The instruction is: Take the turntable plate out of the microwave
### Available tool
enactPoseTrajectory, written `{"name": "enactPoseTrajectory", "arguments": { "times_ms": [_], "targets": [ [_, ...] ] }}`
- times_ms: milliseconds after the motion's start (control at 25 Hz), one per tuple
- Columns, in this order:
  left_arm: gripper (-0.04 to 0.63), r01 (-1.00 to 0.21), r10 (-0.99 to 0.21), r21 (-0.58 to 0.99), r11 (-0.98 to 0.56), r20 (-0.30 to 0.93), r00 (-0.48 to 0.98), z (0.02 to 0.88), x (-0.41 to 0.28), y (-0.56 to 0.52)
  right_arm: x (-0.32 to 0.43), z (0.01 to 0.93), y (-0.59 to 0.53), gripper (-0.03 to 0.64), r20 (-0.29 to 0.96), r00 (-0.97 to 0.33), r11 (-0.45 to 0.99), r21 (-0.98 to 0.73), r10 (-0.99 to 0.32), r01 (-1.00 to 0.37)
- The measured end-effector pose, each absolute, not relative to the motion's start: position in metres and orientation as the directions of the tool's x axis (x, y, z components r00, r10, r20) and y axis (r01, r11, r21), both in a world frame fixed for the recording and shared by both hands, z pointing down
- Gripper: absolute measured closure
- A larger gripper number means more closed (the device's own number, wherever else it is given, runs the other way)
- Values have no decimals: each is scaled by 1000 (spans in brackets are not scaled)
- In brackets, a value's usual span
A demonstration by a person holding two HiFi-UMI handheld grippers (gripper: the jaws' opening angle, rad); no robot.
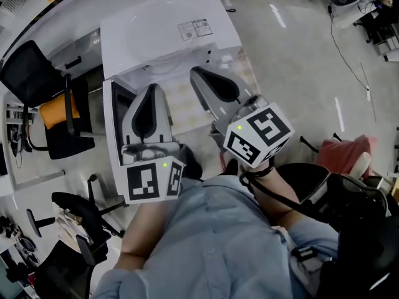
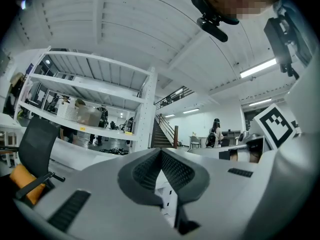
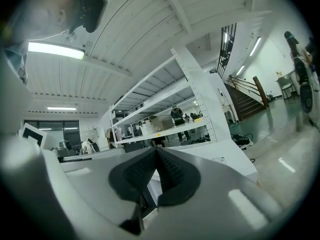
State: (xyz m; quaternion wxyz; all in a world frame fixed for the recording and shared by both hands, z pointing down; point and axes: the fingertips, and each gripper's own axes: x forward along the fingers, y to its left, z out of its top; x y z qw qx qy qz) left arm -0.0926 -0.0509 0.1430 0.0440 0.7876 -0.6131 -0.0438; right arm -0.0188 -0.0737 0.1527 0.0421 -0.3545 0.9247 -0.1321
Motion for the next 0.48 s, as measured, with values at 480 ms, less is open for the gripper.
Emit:
{"name": "enactPoseTrajectory", "arguments": {
  "times_ms": [480],
  "targets": [
    [588, -954, -961, 121, -275, -15, 275, 142, -83, -52, -10, 147, -70, 617, 6, -724, 699, -257, -690, -668]
  ]
}}
